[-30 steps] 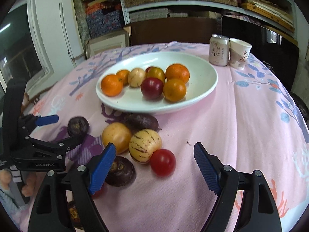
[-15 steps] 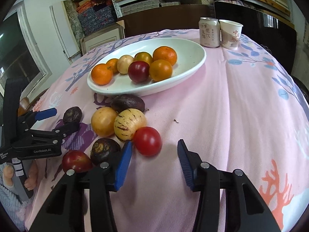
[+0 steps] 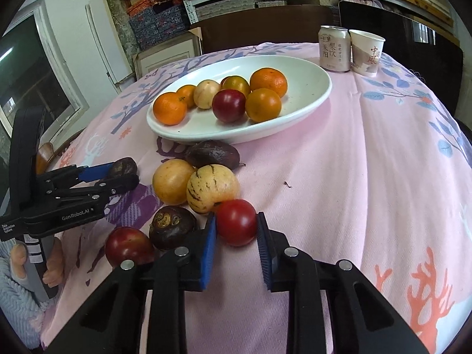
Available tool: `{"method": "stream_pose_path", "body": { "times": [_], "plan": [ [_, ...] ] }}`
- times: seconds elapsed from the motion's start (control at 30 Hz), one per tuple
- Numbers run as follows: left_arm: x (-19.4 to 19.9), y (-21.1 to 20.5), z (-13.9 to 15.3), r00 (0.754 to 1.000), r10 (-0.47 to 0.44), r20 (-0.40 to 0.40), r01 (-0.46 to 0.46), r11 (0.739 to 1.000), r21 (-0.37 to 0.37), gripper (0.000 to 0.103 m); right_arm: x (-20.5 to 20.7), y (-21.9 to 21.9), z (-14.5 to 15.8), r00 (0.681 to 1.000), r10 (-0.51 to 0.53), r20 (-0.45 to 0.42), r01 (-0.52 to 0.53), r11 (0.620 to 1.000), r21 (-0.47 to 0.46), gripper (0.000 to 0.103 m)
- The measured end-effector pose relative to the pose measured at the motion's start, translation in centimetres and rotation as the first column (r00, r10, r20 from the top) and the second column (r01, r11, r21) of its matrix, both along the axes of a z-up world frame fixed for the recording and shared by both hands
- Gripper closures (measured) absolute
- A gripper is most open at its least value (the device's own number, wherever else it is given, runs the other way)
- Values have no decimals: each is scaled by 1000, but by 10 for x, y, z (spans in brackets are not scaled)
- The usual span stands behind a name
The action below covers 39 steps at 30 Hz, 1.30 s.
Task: Organize fruits
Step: 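Grasp a dark mangosteen with the left tool while the right tool grasps a red cherry tomato, then place the mangosteen and cherry tomato on the plate and open both tools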
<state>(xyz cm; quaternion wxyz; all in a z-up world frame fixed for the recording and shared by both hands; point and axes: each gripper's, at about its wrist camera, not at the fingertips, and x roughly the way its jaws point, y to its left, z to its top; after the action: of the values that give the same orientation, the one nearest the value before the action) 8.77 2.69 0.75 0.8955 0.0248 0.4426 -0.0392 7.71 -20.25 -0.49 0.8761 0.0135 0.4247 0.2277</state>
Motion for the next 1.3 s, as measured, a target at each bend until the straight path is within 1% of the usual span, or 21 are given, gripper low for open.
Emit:
{"method": "stream_pose_path", "body": {
  "times": [0.03, 0.07, 0.1, 0.17, 0.33, 0.43, 0.5, 0.57, 0.63, 0.67, 0.7, 0.73, 0.77, 0.8, 0.83, 0.93, 1.0, 1.03, 1.1, 1.17, 1.3],
  "plan": [
    [-1, -1, 0, 1000, -3, 4, 3, 1000, 1, 54, 0, 0, 1, 1000, -2, 3, 2, 1000, 1, 76],
    [-2, -1, 1, 1000, -8, 10, 8, 1000, 2, 61, -1, -1, 1, 1000, -4, 6, 4, 1000, 5, 76],
    [-3, -2, 2, 1000, -9, 18, 9, 1000, 4, 63, -1, -3, 2, 1000, -7, 8, 7, 1000, 12, 76],
    [-8, 1, 10, 999, 7, 50, -7, 1000, -5, 63, -3, -11, 8, 999, -31, 25, 31, 999, 36, 76],
    [-15, 7, 46, 989, 32, 143, -19, 996, -88, 63, -3, -30, 25, 994, -92, 61, 84, 989, 120, 76],
    [3, 3, 65, 987, 30, 158, -10, 992, -125, 63, 7, -26, 43, 993, -80, 83, 67, 987, 144, 76],
    [22, -2, 72, 988, 34, 154, -11, 989, -149, 63, 18, -17, 57, 991, -73, 109, 59, 990, 129, 76],
    [42, -12, 71, 991, 22, 133, 2, 985, -175, 63, 31, -5, 67, 989, -63, 134, 49, 993, 107, 76],
    [57, -24, 63, 994, 9, 110, 12, 983, -186, 62, 49, 4, 69, 986, -69, 152, 55, 995, 89, 76],
    [63, -31, 58, 995, -2, 99, 20, 983, -182, 57, 59, 6, 67, 984, -85, 159, 71, 993, 90, 75],
    [67, -36, 54, 995, -13, 94, 30, 984, -176, 47, 66, 5, 65, 981, -105, 165, 89, 991, 102, 70],
    [68, -41, 50, 995, -19, 97, 35, 986, -164, 41, 74, 0, 61, 976, -139, 170, 116, 984, 136, 61],
    [68, -44, 48, 994, -24, 106, 39, 989, -144, 28, 79, -6, 57, 975, -163, 152, 138, 978, 159, 40],
    [66, -44, 46, 993, -24, 116, 40, 990, -133, 22, 82, -10, 54, 978, -163, 131, 139, 975, 173, 39],
    [66, -43, 46, 992, -25, 124, 40, 991, -127, 21, 84, -15, 52, 981, -154, 116, 131, 973, 188, 39],
    [63, -35, 48, 993, -26, 112, 44, 986, -161, 21, 81, -26, 52, 981, -167, 101, 141, 964, 224, 39],
    [54, -27, 50, 993, -7, 118, 27, 986, -166, 21, 74, -29, 52, 982, -162, 96, 135, 961, 241, 38],
    [50, -23, 50, 992, 0, 123, 19, 987, -158, 21, 70, -29, 52, 982, -161, 98, 134, 962, 237, 37],
    [40, -18, 50, 991, 18, 130, -1, 991, -135, 14, 60, -28, 50, 983, -148, 104, 123, 968, 217, 35],
    [30, -13, 47, 991, 35, 131, -18, 992, -124, 13, 47, -28, 44, 986, -134, 103, 113, 975, 193, 34],
    [15, -14, 34, 995, 20, 93, -12, 996, -87, 12, 19, -26, 28, 992, -106, 67, 95, 986, 140, 28]
  ]
}}
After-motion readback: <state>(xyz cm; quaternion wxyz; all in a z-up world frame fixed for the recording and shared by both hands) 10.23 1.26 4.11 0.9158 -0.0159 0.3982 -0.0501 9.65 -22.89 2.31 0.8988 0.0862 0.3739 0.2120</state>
